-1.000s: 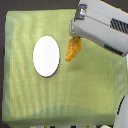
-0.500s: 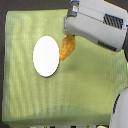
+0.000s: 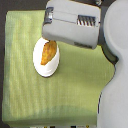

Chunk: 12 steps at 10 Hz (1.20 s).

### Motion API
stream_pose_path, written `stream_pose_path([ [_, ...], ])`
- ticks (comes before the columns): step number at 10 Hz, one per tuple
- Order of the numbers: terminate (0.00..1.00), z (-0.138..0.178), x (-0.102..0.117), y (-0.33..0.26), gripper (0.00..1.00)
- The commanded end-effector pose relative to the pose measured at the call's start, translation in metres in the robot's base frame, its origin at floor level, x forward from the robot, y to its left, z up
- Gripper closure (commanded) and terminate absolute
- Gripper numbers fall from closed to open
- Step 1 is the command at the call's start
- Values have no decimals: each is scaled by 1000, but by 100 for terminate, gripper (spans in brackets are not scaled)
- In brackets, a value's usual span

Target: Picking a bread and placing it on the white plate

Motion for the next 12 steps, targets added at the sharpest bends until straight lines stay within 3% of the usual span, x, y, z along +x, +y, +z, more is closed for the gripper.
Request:
stream_pose_path([
  [1, 0, -28, -12, 62, 100],
  [8, 0, -40, -11, 56, 100],
  [9, 0, -41, -11, 53, 0],
  [12, 0, -45, -11, 54, 0],
])
